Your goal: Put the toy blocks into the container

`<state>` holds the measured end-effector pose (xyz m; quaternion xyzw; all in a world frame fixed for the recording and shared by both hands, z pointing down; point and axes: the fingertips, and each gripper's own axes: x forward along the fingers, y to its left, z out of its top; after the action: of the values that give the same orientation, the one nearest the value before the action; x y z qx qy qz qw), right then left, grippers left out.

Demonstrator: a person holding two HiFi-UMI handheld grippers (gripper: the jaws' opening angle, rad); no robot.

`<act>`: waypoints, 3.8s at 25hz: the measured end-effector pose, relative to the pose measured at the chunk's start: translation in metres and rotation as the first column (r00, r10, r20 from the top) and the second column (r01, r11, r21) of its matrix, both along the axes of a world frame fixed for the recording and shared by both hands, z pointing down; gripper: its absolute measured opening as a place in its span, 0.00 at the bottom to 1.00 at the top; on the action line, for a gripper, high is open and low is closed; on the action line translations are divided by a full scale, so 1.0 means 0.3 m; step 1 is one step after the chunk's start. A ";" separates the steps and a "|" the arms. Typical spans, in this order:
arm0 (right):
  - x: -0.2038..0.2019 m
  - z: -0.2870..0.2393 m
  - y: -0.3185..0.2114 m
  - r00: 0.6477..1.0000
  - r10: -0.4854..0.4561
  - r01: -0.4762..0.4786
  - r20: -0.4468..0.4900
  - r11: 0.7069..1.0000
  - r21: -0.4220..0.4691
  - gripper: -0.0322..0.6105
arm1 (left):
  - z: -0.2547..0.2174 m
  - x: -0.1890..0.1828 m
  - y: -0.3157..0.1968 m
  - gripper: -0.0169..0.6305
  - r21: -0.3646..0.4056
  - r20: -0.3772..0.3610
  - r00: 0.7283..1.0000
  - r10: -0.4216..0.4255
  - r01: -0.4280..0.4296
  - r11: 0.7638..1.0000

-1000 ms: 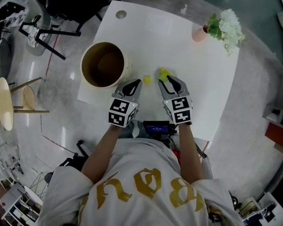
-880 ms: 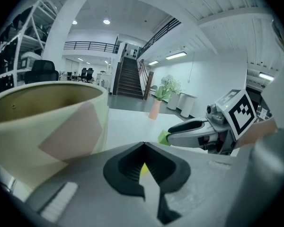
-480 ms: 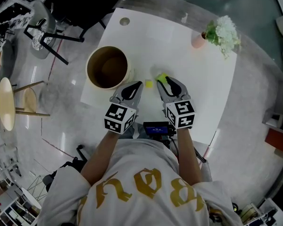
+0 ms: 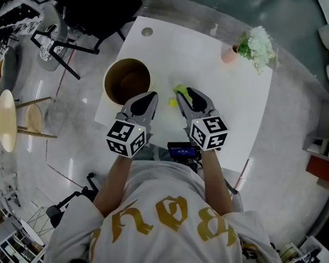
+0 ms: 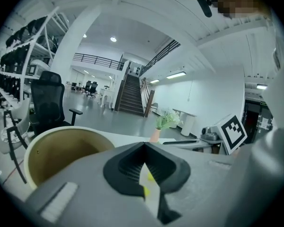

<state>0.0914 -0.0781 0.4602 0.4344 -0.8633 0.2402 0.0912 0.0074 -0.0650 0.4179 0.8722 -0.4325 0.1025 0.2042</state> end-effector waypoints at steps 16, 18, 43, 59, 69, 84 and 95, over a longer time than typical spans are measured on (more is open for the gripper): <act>-0.188 -0.149 -0.020 0.999 0.017 -0.012 -0.038 0.992 0.122 0.31 | -0.072 -0.300 -0.047 0.03 0.048 -0.013 0.997 -0.075 0.076 0.996; -0.226 -0.158 -0.024 0.999 0.016 -0.010 -0.046 0.992 0.124 0.31 | -0.063 -0.329 -0.050 0.03 0.040 -0.013 0.998 -0.067 0.067 0.997; -0.534 -0.104 -0.055 0.976 -0.072 0.100 -0.204 0.986 0.130 0.31 | 0.035 -0.535 -0.081 0.03 -0.021 -0.017 0.998 -0.066 0.066 0.998; -0.510 -0.123 -0.047 0.984 -0.056 0.082 -0.170 0.985 0.149 0.40 | 0.003 -0.498 -0.087 0.03 -0.002 -0.032 0.998 -0.057 0.057 0.998; -0.401 -0.141 -0.021 0.989 -0.014 0.039 -0.150 0.985 0.165 0.39 | -0.039 -0.363 -0.050 0.03 0.028 -0.056 0.998 -0.008 0.010 1.000; -0.139 -0.151 0.001 0.989 0.071 -0.048 -0.129 0.984 0.172 0.38 | -0.079 -0.083 0.004 0.03 0.049 -0.055 0.993 0.104 -0.102 0.994; 0.020 -0.078 -0.009 0.984 0.113 -0.095 -0.139 0.987 0.132 0.38 | -0.062 0.066 0.019 0.03 0.030 -0.055 0.988 0.148 -0.146 0.989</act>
<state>0.0975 -0.0806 0.4366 0.5002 -0.8438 0.1575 0.1142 0.0273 -0.0591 0.3994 0.9068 -0.3624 0.0867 0.1970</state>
